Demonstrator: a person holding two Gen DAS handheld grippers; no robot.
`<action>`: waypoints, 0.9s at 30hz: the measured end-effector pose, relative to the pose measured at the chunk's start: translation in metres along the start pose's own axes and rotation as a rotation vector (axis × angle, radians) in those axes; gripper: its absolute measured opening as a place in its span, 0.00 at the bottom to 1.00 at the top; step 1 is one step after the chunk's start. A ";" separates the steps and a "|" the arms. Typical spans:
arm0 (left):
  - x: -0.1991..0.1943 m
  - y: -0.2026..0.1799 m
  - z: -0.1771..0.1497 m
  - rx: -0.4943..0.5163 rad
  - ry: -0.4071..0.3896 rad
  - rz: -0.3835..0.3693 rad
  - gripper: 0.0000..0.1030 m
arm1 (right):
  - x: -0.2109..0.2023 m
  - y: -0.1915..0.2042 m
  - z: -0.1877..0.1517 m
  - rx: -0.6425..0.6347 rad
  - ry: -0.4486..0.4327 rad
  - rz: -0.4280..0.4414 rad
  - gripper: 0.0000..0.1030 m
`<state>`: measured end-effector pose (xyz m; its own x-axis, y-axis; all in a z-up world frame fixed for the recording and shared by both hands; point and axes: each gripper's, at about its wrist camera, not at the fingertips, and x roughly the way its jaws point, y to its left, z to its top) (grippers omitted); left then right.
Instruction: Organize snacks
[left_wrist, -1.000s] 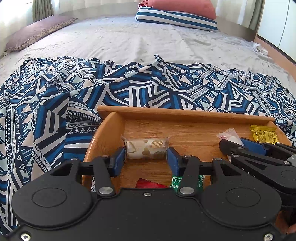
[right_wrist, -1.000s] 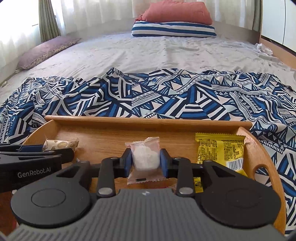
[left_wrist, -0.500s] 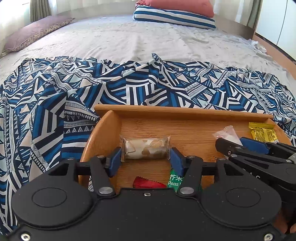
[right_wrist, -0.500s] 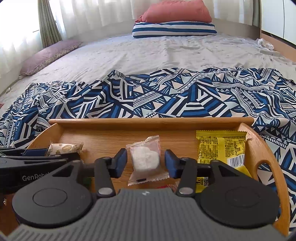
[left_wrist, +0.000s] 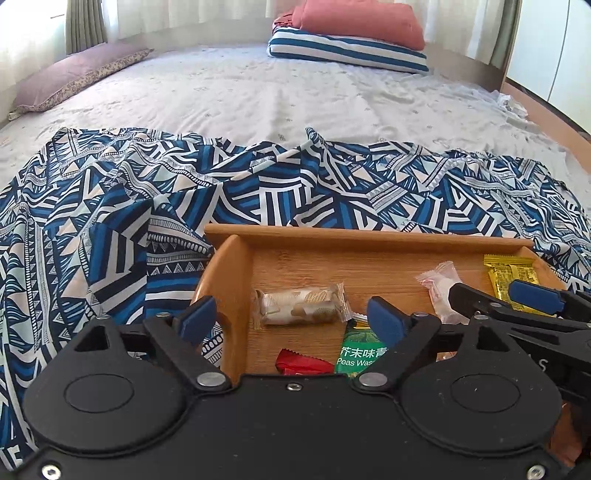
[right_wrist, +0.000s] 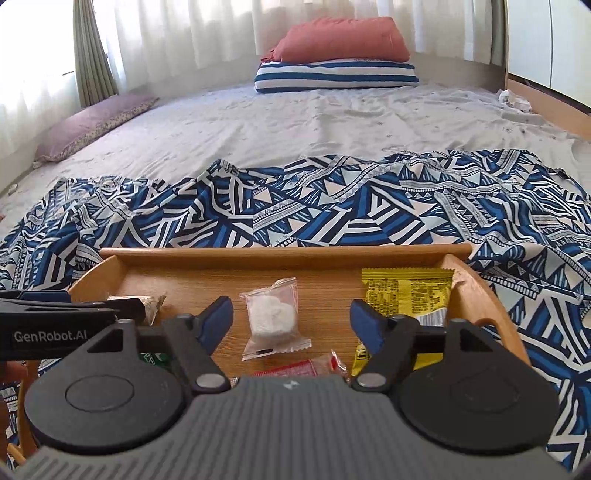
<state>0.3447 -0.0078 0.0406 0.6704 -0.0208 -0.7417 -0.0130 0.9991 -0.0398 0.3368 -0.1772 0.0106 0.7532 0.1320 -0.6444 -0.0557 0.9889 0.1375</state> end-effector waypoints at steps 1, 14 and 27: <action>-0.003 0.001 0.000 -0.003 -0.003 -0.002 0.89 | -0.003 -0.001 0.000 0.000 -0.004 -0.001 0.83; -0.055 0.001 -0.003 0.005 -0.051 -0.024 0.95 | -0.054 0.001 0.006 -0.019 -0.064 -0.013 0.88; -0.152 -0.003 -0.025 0.059 -0.163 -0.041 0.99 | -0.137 0.012 0.000 -0.069 -0.150 -0.029 0.91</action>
<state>0.2238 -0.0090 0.1367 0.7811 -0.0605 -0.6215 0.0577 0.9980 -0.0247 0.2327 -0.1839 0.1005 0.8444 0.0965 -0.5270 -0.0734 0.9952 0.0646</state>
